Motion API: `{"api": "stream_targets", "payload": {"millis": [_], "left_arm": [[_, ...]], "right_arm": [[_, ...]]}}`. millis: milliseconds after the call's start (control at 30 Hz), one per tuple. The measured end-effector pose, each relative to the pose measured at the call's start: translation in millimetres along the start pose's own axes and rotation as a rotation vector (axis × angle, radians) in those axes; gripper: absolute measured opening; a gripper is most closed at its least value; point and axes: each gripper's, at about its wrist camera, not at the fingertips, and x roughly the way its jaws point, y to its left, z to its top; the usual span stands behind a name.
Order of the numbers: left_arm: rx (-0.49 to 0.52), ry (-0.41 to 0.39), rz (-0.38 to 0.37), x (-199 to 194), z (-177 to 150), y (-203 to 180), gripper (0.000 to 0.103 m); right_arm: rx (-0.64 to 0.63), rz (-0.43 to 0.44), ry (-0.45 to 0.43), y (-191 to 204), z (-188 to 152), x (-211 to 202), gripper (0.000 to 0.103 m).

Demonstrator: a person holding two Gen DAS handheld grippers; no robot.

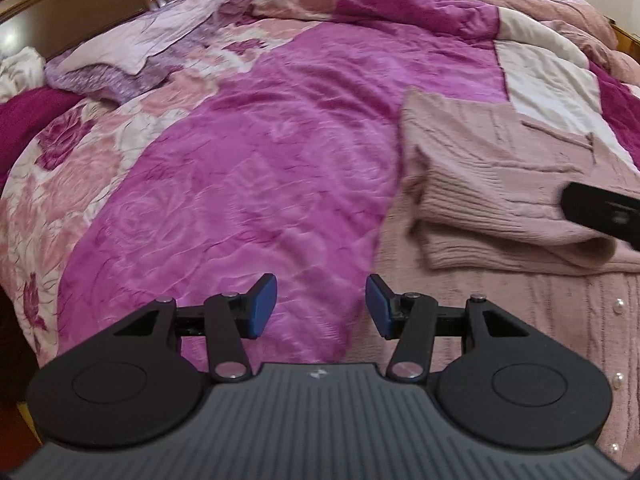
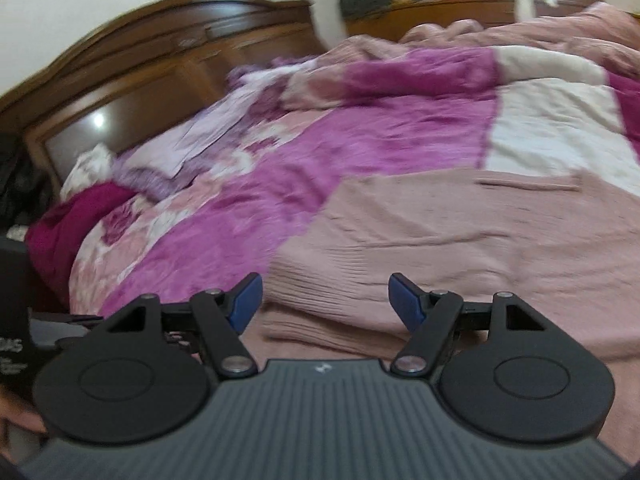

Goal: Fold small clothes
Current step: 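Move the right gripper to the side edge of the cardigan, then close the right gripper on the cardigan side edge, then fold the side edge inward over the body and open the right gripper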

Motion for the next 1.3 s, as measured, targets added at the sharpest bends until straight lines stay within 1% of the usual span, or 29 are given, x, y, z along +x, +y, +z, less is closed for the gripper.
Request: {"api": "stream_targets", "payload": {"millis": [100, 200, 367, 433, 467, 500, 533, 600, 700, 800, 900, 1100, 1200, 1300], "left_arm": [[-0.015, 0.007, 0.011, 2.8, -1.4, 10.3, 0.057], [-0.027, 0.017, 0.018, 6.9, -2.7, 17.5, 0.057], [-0.05, 0.026, 0.014, 13.0, -3.9, 23.9, 0.057], [-0.051, 0.027, 0.013, 14.7, -4.0, 24.2, 0.057], [-0.052, 0.027, 0.014, 15.3, -4.2, 24.1, 0.057], [-0.052, 0.027, 0.015, 15.4, -4.2, 23.8, 0.057], [-0.051, 0.026, 0.014, 15.4, -4.3, 23.8, 0.057], [-0.05, 0.023, 0.013, 15.0, -3.5, 23.2, 0.057], [-0.049, 0.014, 0.008, 12.3, -1.1, 21.6, 0.057], [-0.04, -0.001, -0.002, 8.0, 3.5, 17.1, 0.057], [-0.02, -0.02, -0.018, 2.6, 10.0, 8.7, 0.057], [0.025, -0.07, -0.051, -4.4, 29.0, -12.6, 0.057], [0.044, -0.098, -0.073, -4.2, 39.1, -24.7, 0.057], [0.06, -0.108, -0.093, -0.2, 49.5, -38.5, 0.057]], "right_arm": [[-0.036, 0.029, 0.044, 14.5, 1.2, 26.9, 0.072], [-0.072, 0.033, 0.083, 24.2, 0.4, 48.8, 0.071], [-0.082, 0.026, 0.121, 24.8, -4.7, 69.4, 0.071], [-0.11, 0.012, 0.127, 27.1, -7.1, 74.1, 0.061], [-0.129, -0.004, 0.129, 28.3, -8.5, 75.7, 0.049], [-0.148, -0.018, 0.131, 28.6, -9.8, 76.3, 0.033], [-0.153, -0.023, 0.132, 26.9, -8.9, 76.7, 0.025], [-0.12, 0.004, 0.128, 18.7, -4.6, 71.7, 0.009], [-0.067, 0.027, 0.092, 9.5, 4.6, 59.0, 0.008], [-0.034, 0.032, 0.025, -0.1, 17.0, 38.3, 0.008], [0.001, 0.016, -0.047, -16.3, 30.7, 13.0, 0.008], [0.115, -0.06, -0.161, -67.9, 45.9, -34.4, 0.008], [0.168, -0.123, -0.205, -98.7, 45.2, -57.1, 0.008], [0.214, -0.192, -0.232, -128.7, 36.6, -76.8, 0.008]]}}
